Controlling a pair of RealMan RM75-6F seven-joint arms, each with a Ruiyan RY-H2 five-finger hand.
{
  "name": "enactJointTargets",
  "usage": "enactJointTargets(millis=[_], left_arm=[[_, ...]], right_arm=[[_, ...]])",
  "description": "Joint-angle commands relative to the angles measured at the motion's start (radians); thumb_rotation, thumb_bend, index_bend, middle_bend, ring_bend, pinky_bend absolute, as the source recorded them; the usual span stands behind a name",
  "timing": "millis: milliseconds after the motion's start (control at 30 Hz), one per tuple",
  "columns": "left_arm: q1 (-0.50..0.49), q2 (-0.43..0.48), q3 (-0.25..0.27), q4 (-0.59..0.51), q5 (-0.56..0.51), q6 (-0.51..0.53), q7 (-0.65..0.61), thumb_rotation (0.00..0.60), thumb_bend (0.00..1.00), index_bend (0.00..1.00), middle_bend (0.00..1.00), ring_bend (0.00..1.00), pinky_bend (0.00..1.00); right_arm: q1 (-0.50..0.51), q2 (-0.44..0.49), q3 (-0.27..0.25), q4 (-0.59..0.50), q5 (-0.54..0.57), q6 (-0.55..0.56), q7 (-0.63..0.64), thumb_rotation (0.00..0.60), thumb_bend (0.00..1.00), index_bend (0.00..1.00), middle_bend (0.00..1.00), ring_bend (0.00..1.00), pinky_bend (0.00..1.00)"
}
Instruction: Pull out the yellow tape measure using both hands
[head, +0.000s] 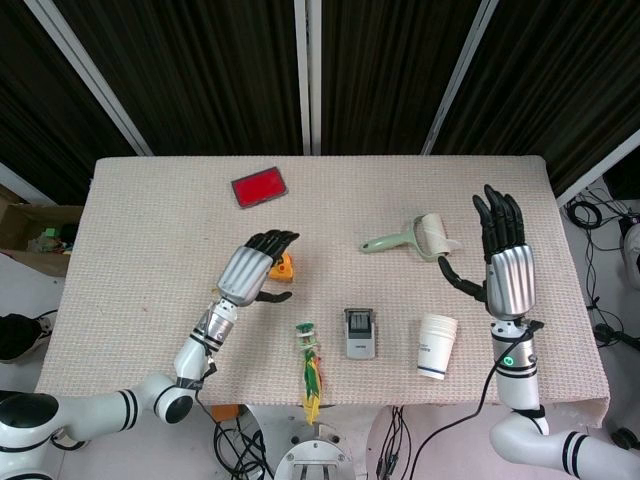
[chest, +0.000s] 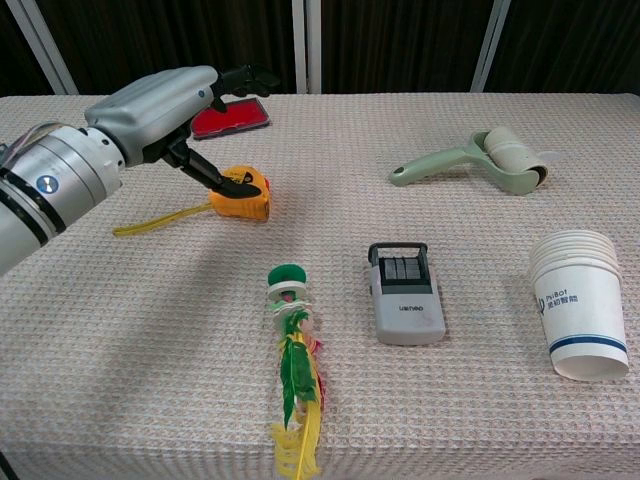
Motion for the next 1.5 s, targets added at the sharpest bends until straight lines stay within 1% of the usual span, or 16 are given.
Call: enactJointTargets(millis=[33,300,400,500,633,700,733,767,833,967,1100,1200,1333,1500], left_arm=[[-0.001,0.002,-0.001,0.002,0.0,0.0,-0.003,0.488,0.1,0.12,0.15,0.13,0.22],[-0.002,-0.002,0.003,0.013,-0.006,-0.005,0.0,0.49,0.1,0.12,0.15,0.13,0.22],[-0.004,-0.007,-0.003,0.028,-0.023,-0.01,0.02,0.485,0.1,0.12,0.15,0.13,0.22],[-0.002,-0.009,-0.013,0.038,-0.052,-0.027,0.011,0.486,0.1,0.12,0.15,0.13,0.22],[-0.006,-0.008,-0.01,0.059,-0.069,-0.052,0.012,0.487,0.12,0.12,0.15,0.13,0.22],[-0.012,-0.007,-0.007,0.071,-0.076,-0.076,0.004,0.499,0.13,0.12,0.15,0.13,0.22],[-0.016,-0.006,-0.004,0.075,-0.078,-0.09,-0.002,0.516,0.14,0.12,0.15,0.13,0.22],[-0.021,-0.005,-0.002,0.079,-0.078,-0.103,-0.009,0.549,0.14,0.13,0.15,0.13,0.22],[-0.036,-0.007,-0.001,0.098,-0.077,-0.129,-0.013,0.596,0.15,0.13,0.15,0.13,0.22],[-0.063,-0.014,-0.011,0.136,-0.087,-0.179,-0.051,0.6,0.18,0.14,0.16,0.13,0.22],[-0.099,-0.007,-0.006,0.192,-0.073,-0.234,-0.066,0.6,0.19,0.16,0.16,0.13,0.22],[-0.118,0.003,-0.007,0.209,-0.071,-0.262,-0.08,0.6,0.19,0.17,0.17,0.13,0.23],[-0.138,0.031,0.001,0.212,-0.075,-0.305,-0.059,0.6,0.2,0.17,0.18,0.15,0.24],[-0.144,0.071,0.013,0.179,-0.098,-0.345,-0.031,0.6,0.21,0.2,0.21,0.19,0.28]], right_arm=[[0.001,-0.001,-0.001,0.002,0.003,-0.002,0.003,0.6,0.2,0.0,0.0,0.0,0.0],[0.004,-0.007,-0.009,0.006,-0.003,0.001,-0.003,0.6,0.2,0.0,0.0,0.0,0.0],[0.004,-0.005,-0.009,0.002,-0.006,0.005,-0.005,0.6,0.2,0.0,0.0,0.0,0.0],[0.002,0.002,-0.011,-0.005,-0.01,0.009,-0.01,0.6,0.2,0.0,0.0,0.0,0.0],[-0.002,0.008,-0.015,-0.007,-0.011,0.012,-0.013,0.6,0.2,0.0,0.0,0.0,0.0],[-0.003,0.011,-0.015,-0.007,-0.01,0.012,-0.011,0.6,0.2,0.0,0.0,0.0,0.0],[-0.004,0.011,-0.016,-0.007,-0.009,0.012,-0.01,0.6,0.2,0.0,0.0,0.0,0.0],[-0.004,0.012,-0.015,-0.007,-0.009,0.012,-0.009,0.6,0.2,0.0,0.0,0.0,0.0],[-0.004,0.012,-0.017,-0.006,-0.008,0.011,-0.009,0.6,0.21,0.0,0.0,0.0,0.0],[-0.007,0.011,-0.027,-0.007,-0.02,0.017,-0.019,0.6,0.21,0.0,0.0,0.0,0.0],[-0.013,0.017,-0.033,-0.022,-0.04,0.034,-0.035,0.6,0.21,0.0,0.0,0.0,0.0],[-0.018,0.023,-0.036,-0.031,-0.043,0.039,-0.042,0.6,0.21,0.0,0.0,0.0,0.0],[-0.023,0.025,-0.04,-0.034,-0.042,0.04,-0.047,0.6,0.21,0.0,0.0,0.0,0.0],[-0.026,0.022,-0.043,-0.028,-0.04,0.04,-0.045,0.6,0.21,0.0,0.0,0.0,0.0]])
